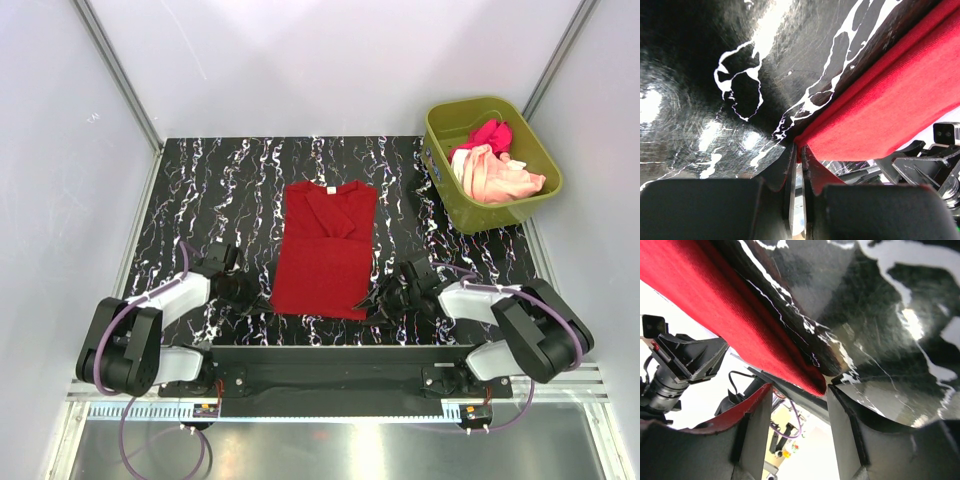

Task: Fold and stack the t-shirts
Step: Fold the tshirt

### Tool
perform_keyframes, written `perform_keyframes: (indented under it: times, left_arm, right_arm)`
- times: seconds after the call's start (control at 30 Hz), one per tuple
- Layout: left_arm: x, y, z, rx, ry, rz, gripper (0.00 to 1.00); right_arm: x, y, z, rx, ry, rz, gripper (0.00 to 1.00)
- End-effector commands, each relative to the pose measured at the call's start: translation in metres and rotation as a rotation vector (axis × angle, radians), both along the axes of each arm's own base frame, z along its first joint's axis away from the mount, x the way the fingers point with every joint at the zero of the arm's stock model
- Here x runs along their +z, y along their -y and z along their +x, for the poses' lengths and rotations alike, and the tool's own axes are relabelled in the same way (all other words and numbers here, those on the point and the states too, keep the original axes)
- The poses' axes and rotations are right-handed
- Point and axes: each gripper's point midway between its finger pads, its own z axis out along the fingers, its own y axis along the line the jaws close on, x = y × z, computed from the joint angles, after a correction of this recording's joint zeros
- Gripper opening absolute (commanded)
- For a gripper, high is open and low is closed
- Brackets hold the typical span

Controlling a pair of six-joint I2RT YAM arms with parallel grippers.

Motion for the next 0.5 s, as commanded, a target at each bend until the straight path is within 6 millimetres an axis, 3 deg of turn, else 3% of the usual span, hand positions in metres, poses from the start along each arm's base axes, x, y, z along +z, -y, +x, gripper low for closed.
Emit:
perform_keyframes:
  times: [0.0,0.13,0.23,0.27,0.37,0.4,0.47]
  left_arm:
    - [-0.030,-0.028,-0.026,-0.010,-0.067,0.159,0.00]
    - [-0.027,-0.026,-0.024,-0.014,-0.056,0.151,0.00]
    - [-0.025,-0.026,-0.022,-0.019,-0.045,0.153,0.00]
    - [-0.025,-0.027,-0.023,-0.020,-0.045,0.160,0.00]
    - [-0.024,-0.031,-0.026,-0.032,-0.049,0.179,0.00]
    - [-0.021,-0.031,-0.025,-0.033,-0.036,0.184,0.00]
    - [-0.018,-0.034,-0.030,-0.034,-0.040,0.214,0.00]
  right_arm:
    - [-0.036,0.019,0.001,-0.061,-0.023,-0.153,0.55]
    - [-0.046,0.020,0.005,-0.095,-0.026,-0.158,0.50]
    - [-0.052,0.023,0.007,-0.098,-0.028,-0.189,0.39]
    - [-0.052,0.023,0.008,-0.091,-0.022,-0.194,0.29]
    - [-0.050,0.027,0.002,-0.071,-0.021,-0.210,0.14]
    - [-0.051,0.030,-0.003,-0.062,-0.030,-0.222,0.00]
    - [-0.048,0.035,-0.012,-0.041,-0.042,-0.236,0.00]
